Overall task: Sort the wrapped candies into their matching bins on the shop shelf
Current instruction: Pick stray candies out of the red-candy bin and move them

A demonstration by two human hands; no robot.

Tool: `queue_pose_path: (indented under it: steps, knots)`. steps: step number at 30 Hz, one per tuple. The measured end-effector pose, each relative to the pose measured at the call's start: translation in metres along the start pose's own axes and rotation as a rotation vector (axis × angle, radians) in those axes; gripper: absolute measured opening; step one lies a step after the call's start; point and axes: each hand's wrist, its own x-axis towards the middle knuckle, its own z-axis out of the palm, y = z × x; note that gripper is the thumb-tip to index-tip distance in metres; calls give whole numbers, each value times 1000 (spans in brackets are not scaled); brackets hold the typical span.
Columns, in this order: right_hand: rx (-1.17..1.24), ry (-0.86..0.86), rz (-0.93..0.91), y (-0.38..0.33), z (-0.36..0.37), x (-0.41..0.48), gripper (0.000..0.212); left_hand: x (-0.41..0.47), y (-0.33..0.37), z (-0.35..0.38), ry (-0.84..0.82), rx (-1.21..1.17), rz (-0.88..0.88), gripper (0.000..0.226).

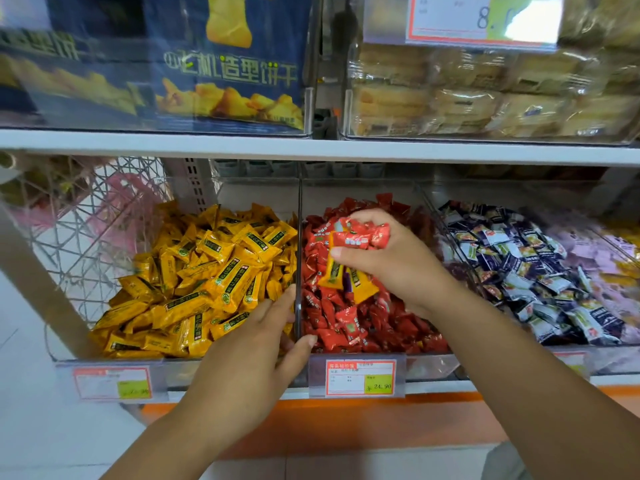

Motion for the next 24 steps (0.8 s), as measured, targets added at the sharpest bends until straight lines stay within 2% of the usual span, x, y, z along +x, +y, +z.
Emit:
queue_pose_path:
  steps: [4, 7, 11, 14, 16, 19, 21, 24]
  knots:
    - [1, -85, 60, 1, -8, 3, 47, 0, -2, -1, -31, 7, -1, 76]
    - [-177, -66, 133, -2, -31, 1, 52, 0, 0, -1, -19, 26, -9, 68]
    - [-414, -59, 107, -1, -50, -10, 37, 1, 0, 0, -17, 23, -14, 65]
    - [-578, -156, 32, -3, -43, -19, 21, 1, 1, 0, -23, 24, -17, 66]
    - [-643, -319, -6, -2, -30, -24, 30, 1, 2, -1, -27, 15, -16, 67]
    - [-797, -491, -85, 13, -10, -26, 57, 1, 3, -1, -34, 3, -17, 68]
    - [-843, -460, -133, 20, -3, -24, 57, 1, 3, -2, -42, 4, -21, 69]
    - [-797, -368, -190, 14, -11, -24, 38, 0, 3, -2, -50, 21, -22, 71]
